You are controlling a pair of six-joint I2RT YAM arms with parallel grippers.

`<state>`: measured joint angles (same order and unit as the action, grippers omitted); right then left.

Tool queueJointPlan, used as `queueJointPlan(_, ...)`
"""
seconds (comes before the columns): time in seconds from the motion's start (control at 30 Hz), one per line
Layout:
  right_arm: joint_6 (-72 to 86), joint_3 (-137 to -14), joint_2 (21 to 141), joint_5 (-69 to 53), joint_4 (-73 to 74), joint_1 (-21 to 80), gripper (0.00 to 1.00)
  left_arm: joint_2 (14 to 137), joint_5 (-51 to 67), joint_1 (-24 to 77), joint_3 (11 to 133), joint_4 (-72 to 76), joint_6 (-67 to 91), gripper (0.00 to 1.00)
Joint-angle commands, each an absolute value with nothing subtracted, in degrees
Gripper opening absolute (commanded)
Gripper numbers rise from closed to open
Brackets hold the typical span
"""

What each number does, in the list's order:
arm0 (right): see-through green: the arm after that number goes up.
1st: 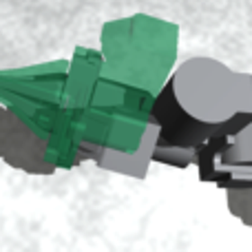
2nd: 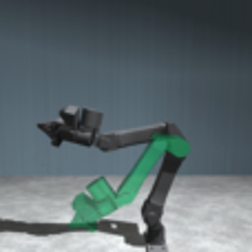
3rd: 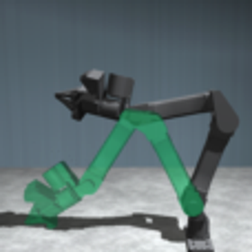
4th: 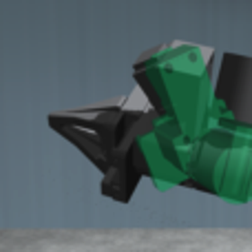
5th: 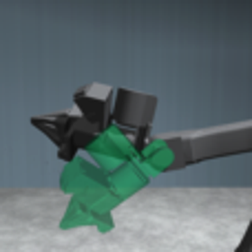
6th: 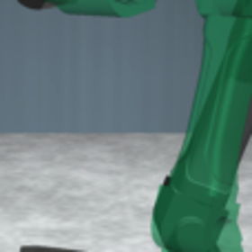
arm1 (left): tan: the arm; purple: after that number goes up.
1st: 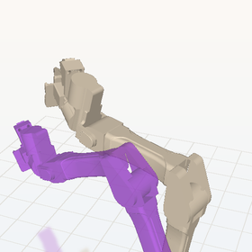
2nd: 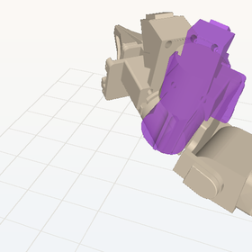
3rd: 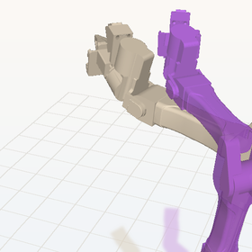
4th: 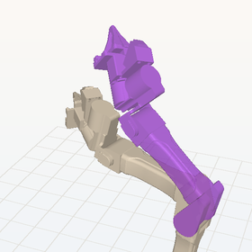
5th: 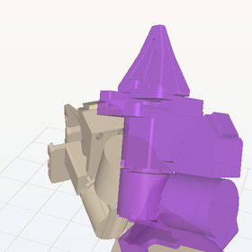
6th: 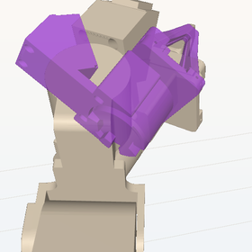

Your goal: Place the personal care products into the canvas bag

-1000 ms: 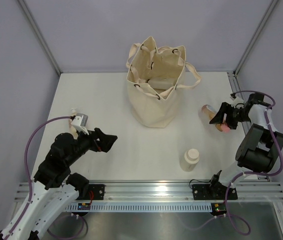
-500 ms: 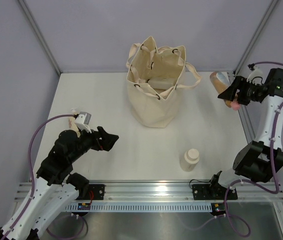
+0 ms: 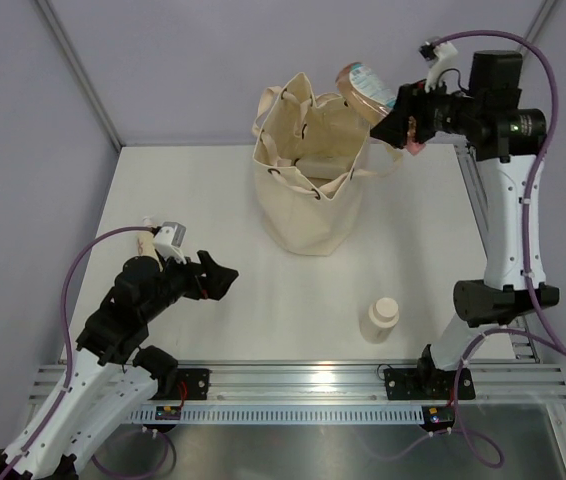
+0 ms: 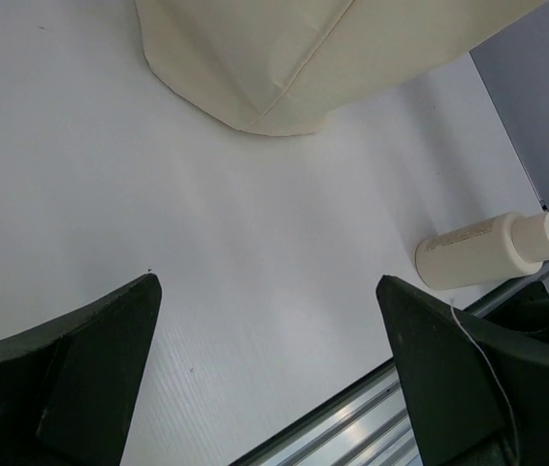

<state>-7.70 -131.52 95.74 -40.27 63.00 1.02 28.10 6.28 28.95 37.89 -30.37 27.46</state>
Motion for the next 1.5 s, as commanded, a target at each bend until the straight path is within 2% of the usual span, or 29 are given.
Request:
queueJointPlan(0.0, -8.7, -140.3, 101.1, -35.0, 58.5, 9.2, 0.00, 28.0, 4.7, 28.8, 39.9, -28.9, 26.9, 0.99)
queueJointPlan(0.23, -10.8, -150.6, 112.0, -24.2, 55.7, 20.5, 0.00, 27.9, 3.3, 28.9, 38.8, -29.1, 28.2, 0.99)
queueJointPlan(0.47, -12.3, -153.3, 119.0, -7.4, 52.4, 24.8, 0.00, 28.0, 2.6, 28.8, 39.5, -30.1, 28.7, 0.99)
queueJointPlan(0.57, -12.3, -147.0, 116.8, -6.2, 48.2, 24.2, 0.00, 26.8, 2.5, 28.8, 38.6, -30.1, 29.4, 0.99)
queueJointPlan(0.6, -11.8, -139.9, 113.2, -6.3, 45.8, 24.1, 0.00, 26.3, 2.5, 28.8, 38.1, -30.1, 29.4, 0.99)
queueJointPlan(0.73, -12.0, -129.4, 106.6, -6.1, 39.5, 24.1, 0.00, 26.0, 2.3, 28.8, 37.5, -30.1, 29.1, 0.99)
queueJointPlan(0.83, -13.2, -129.0, 108.6, -6.9, 42.1, 24.1, 0.30, 26.7, 0.3, 28.8, 37.7, -30.5, 29.2, 0.99)
queueJointPlan(0.87, -13.9, -128.9, 110.2, -7.6, 43.3, 24.1, 0.44, 27.3, -0.3, 28.8, 37.9, -30.7, 29.2, 0.99)
queueJointPlan(0.9, -14.8, -129.4, 110.9, -7.7, 43.9, 24.2, 0.69, 28.0, -2.0, 28.8, 38.2, -30.9, 29.4, 0.99)
queueJointPlan(1.0, -17.1, -134.1, 112.3, -9.0, 47.7, 24.1, 0.99, 32.9, -8.7, 28.7, 41.3, -34.7, 31.4, 0.99)
queueJointPlan(1.07, -20.4, -135.3, 109.6, -11.4, 48.3, 24.2, 1.00, 37.3, -11.3, 27.7, 43.8, -37.2, 31.4, 0.99)
queueJointPlan(1.17, -23.0, -133.1, 104.3, -15.5, 48.3, 23.7, 0.99, 42.5, -9.0, 23.6, 46.3, -38.0, 31.2, 0.99)
queueJointPlan(1.3, -18.3, -129.2, 97.2, -22.8, 47.4, 19.9, 1.00, 46.3, -6.7, 17.7, 47.8, -38.1, 31.3, 0.99)
queueJointPlan(1.4, -16.0, -124.2, 90.3, -28.0, 46.3, 15.7, 0.99, 49.5, -12.6, 14.1, 49.5, -40.1, 33.6, 0.99)
queueJointPlan(1.47, -14.7, -119.6, 84.2, -31.8, 44.7, 13.1, 0.99, 52.8, -20.5, 11.3, 51.3, -41.9, 35.1, 0.98)
